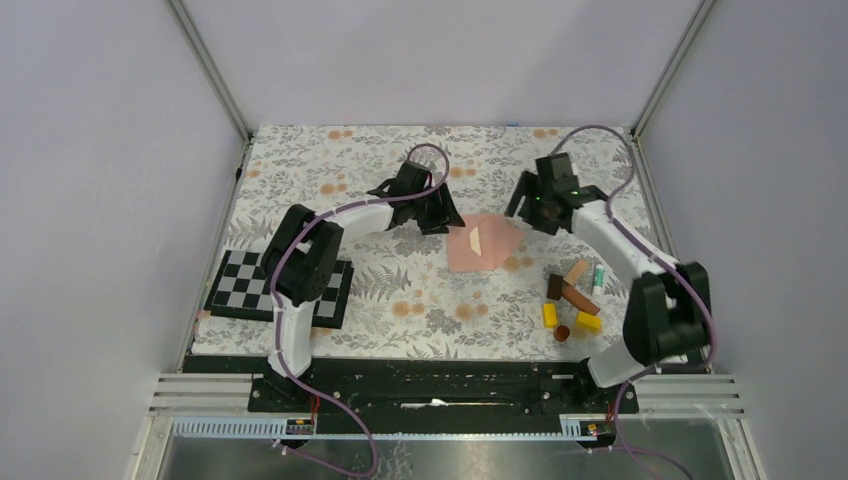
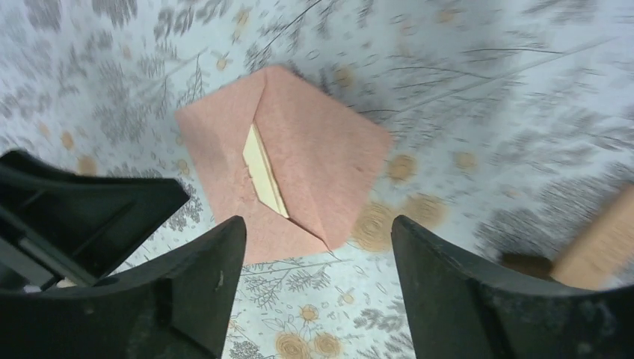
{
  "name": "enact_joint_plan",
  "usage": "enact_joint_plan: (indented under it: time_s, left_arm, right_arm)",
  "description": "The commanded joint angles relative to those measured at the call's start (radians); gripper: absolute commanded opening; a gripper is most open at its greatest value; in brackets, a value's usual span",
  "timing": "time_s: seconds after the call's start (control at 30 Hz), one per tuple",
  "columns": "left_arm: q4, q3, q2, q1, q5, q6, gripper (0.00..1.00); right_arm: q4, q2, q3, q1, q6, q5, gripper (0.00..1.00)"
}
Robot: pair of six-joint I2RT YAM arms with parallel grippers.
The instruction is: Place the letter into the envelope and seal it
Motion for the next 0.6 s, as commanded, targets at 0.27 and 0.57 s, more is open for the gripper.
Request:
enact_joint_plan:
  time_s: [0.27,0.57]
  left_arm:
    - [0.128,-0.196,-0.397,-0.082,0.082,0.019,0.84]
    - [0.152,-0.343,-0.551,-0.089,0.137,0.025,0.88]
  right_arm:
    - [-0.446,-0.388,-0.127,-0.130,0.181,0.265,1.00]
    - [-0.331,-0.316,-0.274,-0.335,0.226,0.213,0.95]
